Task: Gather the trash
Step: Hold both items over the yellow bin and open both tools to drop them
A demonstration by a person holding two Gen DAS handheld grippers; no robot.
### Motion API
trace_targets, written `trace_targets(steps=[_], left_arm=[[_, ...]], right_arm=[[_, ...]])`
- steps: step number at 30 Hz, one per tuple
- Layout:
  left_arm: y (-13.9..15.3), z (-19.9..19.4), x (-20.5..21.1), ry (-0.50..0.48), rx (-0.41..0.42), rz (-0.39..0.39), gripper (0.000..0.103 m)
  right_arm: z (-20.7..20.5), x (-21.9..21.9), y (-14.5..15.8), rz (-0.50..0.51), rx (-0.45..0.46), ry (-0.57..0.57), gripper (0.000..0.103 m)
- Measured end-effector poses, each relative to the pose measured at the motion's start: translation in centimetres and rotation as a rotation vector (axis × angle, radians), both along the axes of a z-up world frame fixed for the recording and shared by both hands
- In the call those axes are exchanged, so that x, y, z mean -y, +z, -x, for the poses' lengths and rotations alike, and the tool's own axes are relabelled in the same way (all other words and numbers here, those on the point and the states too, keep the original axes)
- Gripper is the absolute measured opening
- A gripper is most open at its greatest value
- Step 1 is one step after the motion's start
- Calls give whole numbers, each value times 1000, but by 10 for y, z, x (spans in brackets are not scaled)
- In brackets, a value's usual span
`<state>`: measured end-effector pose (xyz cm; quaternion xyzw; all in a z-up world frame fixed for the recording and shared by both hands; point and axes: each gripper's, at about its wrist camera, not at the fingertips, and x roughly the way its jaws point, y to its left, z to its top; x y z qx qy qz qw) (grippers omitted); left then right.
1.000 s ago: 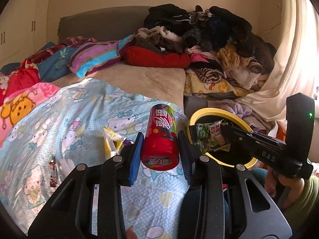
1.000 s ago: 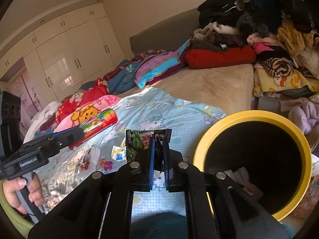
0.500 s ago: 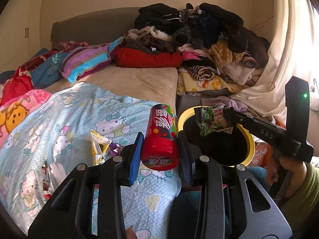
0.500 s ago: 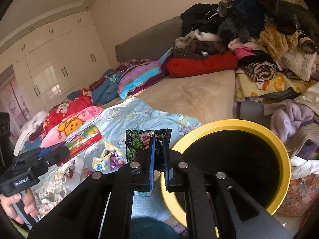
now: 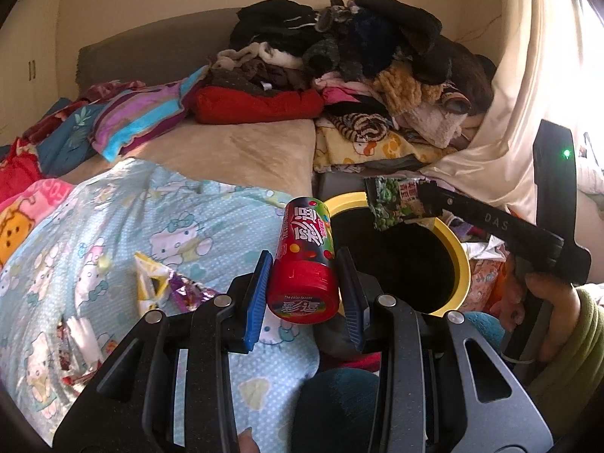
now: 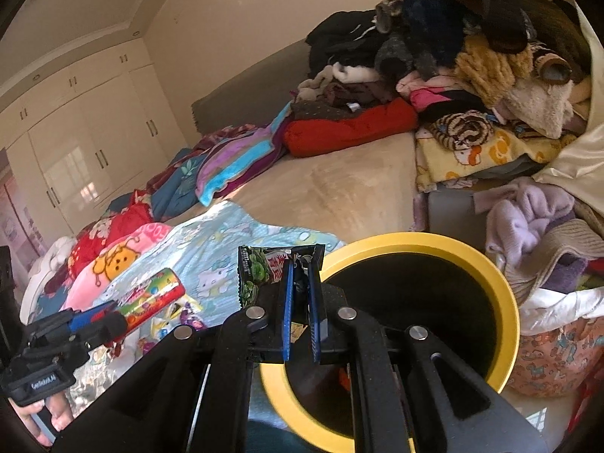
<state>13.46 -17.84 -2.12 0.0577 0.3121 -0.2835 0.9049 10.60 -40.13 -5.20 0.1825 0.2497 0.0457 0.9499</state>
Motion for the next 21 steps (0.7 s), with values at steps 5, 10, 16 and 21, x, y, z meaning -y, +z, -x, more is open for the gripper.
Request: trace_targets(steps=[5, 10, 16, 21], left_arm=[[-6, -1, 15, -30, -13, -4, 28], [-12, -2, 29, -57, -23, -11, 28], [-18, -2, 44, -87, -36, -16, 28], [-26, -4, 54, -105, -56, -16, 28]], right_arm=[[0, 14, -2, 5, -2, -43, 8], [1, 29, -7, 5, -11, -87, 8], [2, 43, -14, 7, -20, -131, 8], [1, 53, -19, 8, -32, -159, 8]])
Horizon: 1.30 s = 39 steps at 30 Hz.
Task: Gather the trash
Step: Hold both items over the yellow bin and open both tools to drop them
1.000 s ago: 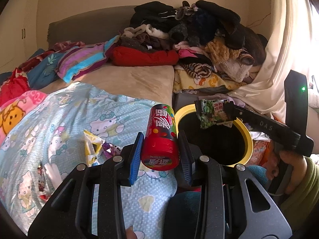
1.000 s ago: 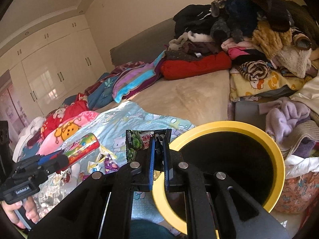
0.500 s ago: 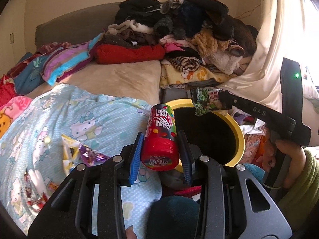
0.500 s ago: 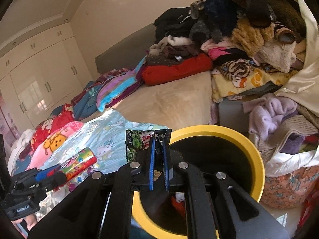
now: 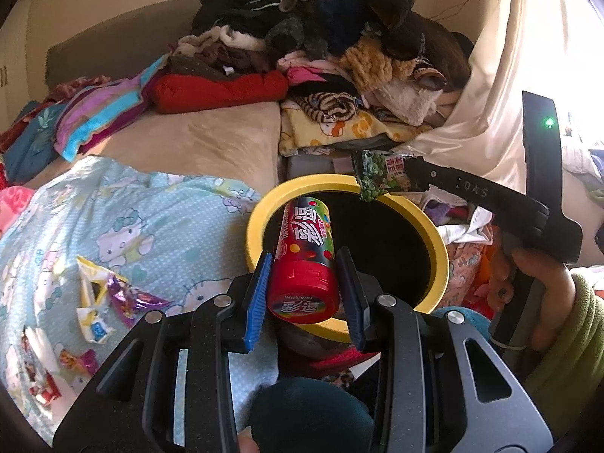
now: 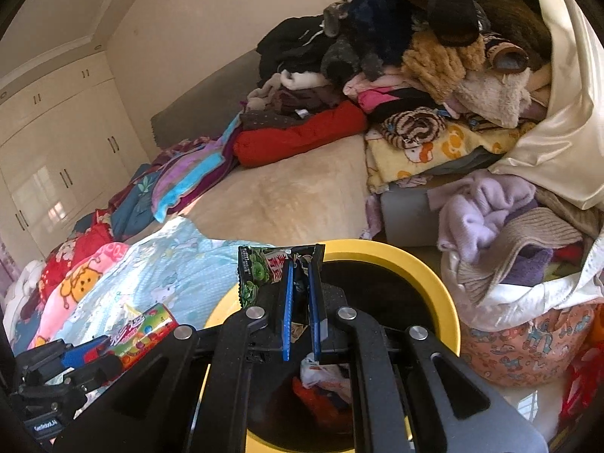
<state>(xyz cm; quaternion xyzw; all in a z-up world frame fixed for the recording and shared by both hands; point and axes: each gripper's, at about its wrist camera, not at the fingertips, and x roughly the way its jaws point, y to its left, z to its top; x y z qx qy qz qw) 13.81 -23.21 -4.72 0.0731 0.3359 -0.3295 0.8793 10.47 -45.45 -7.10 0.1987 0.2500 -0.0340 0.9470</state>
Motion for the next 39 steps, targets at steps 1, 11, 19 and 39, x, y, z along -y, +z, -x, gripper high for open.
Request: trace_targets(steps=[1, 11, 19, 39], left_arm=[[-2, 0, 2, -3, -6, 0, 28], [-16, -6, 23, -26, -42, -7, 28], [-30, -17, 42, -45, -70, -30, 28], [-47, -58, 58, -11, -155, 15, 32]], right_arm=[[0, 2, -2, 1, -4, -6, 8], [-3, 15, -18, 10, -45, -48, 8], [-6, 25, -32, 8, -85, -84, 8], [-12, 32, -52, -30, -137, -99, 27]])
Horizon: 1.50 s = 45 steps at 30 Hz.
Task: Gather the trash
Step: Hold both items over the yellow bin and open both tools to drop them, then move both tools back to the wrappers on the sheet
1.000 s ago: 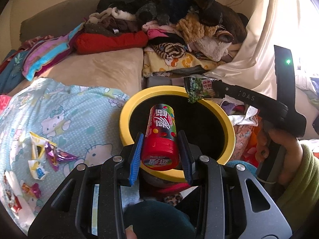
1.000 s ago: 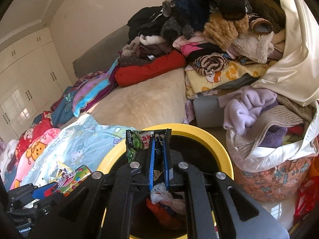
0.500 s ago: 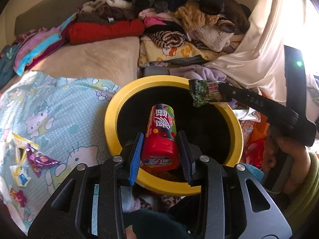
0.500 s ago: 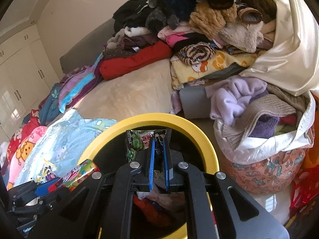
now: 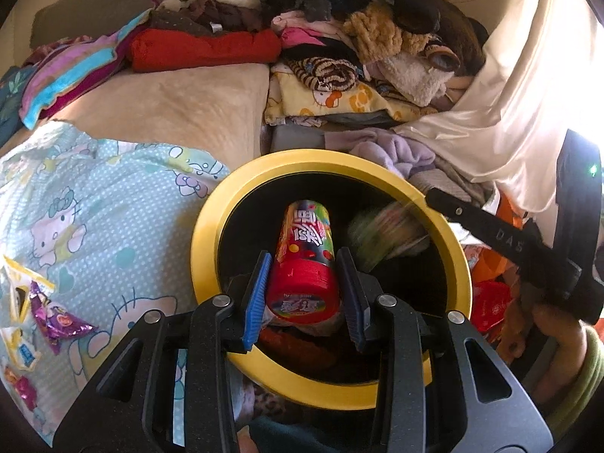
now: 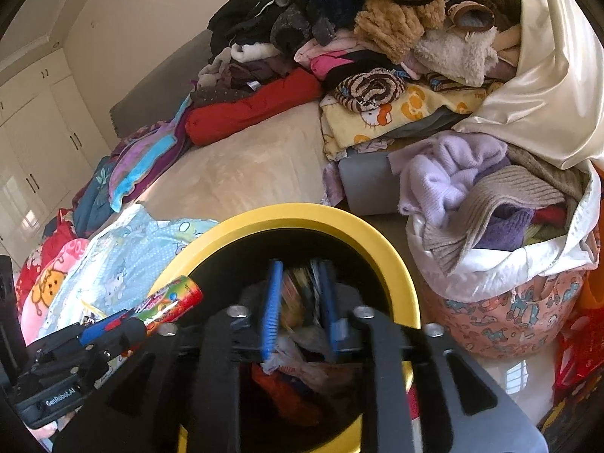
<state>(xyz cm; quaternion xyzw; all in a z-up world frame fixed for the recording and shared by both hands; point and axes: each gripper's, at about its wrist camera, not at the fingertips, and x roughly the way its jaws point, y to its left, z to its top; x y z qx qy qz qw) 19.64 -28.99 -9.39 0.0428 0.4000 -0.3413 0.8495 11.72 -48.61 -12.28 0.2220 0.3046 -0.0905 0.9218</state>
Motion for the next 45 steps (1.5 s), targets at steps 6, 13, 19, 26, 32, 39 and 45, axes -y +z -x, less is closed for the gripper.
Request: trace_targets(steps=[6, 13, 19, 26, 32, 39, 45], left_arm=[[7, 7, -12, 39, 11, 41, 63], [18, 22, -24, 74, 66, 47, 89], [31, 30, -38, 104, 102, 45, 92], [40, 40, -53, 126, 133, 51, 92], [50, 44, -69, 160, 154, 71, 92], [62, 47, -90, 208, 179, 104, 92], [69, 49, -107, 242, 200, 117, 92]], right_arm=[[1, -1, 1, -7, 5, -14, 42], [1, -3, 2, -9, 6, -10, 51], [1, -15, 6, 7, 9, 7, 59], [2, -30, 13, 28, 15, 29, 63], [3, -45, 21, 38, 34, 59, 67], [4, -66, 34, 60, 58, 110, 69], [6, -86, 41, 72, 70, 160, 71]])
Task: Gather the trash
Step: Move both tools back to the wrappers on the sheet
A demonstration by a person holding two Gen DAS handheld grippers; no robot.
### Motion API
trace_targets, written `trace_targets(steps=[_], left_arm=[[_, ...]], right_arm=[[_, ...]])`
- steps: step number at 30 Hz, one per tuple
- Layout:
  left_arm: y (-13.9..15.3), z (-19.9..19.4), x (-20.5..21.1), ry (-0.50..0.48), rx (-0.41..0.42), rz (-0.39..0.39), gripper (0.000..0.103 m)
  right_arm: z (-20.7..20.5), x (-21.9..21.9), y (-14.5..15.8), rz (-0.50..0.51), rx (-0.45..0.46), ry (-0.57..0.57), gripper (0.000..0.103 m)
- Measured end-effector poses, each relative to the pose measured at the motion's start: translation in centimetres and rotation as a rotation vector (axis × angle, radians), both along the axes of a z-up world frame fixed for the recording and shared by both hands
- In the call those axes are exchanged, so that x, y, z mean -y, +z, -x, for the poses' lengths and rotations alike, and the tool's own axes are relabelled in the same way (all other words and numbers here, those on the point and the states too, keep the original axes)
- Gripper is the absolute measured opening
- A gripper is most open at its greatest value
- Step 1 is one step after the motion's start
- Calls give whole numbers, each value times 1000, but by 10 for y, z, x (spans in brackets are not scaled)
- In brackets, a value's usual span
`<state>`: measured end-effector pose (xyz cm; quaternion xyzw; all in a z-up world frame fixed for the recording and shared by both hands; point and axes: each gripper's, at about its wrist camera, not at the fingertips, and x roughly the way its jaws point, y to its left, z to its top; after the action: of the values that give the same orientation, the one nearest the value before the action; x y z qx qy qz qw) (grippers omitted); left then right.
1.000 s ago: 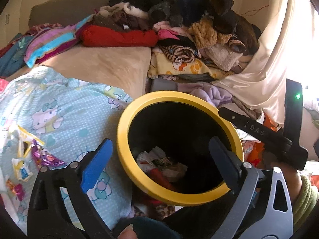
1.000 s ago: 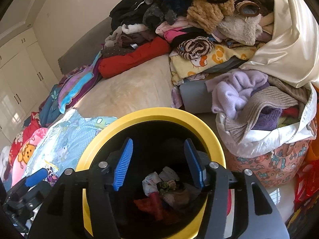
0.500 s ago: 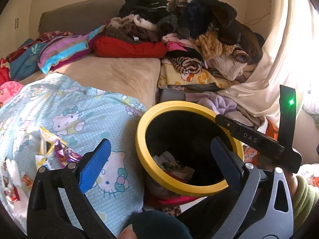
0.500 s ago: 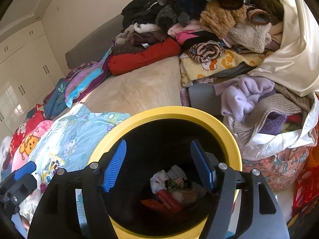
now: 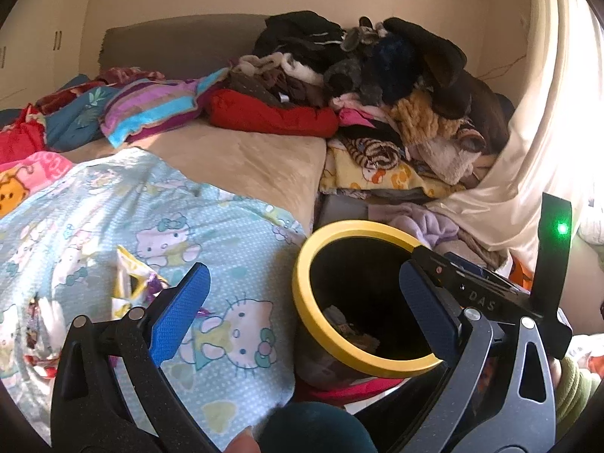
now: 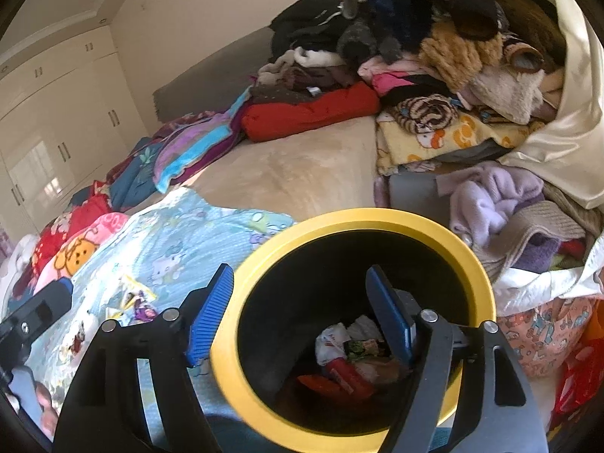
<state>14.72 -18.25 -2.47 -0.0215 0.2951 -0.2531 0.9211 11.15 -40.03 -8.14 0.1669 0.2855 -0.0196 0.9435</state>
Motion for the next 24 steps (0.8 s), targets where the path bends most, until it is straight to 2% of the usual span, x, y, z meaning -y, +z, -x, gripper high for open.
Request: trace_targets(steps=[24], left_arm=[[16, 2, -89, 176, 40, 39, 92]], right_arm=[[10, -99, 22, 73, 52, 237, 76]])
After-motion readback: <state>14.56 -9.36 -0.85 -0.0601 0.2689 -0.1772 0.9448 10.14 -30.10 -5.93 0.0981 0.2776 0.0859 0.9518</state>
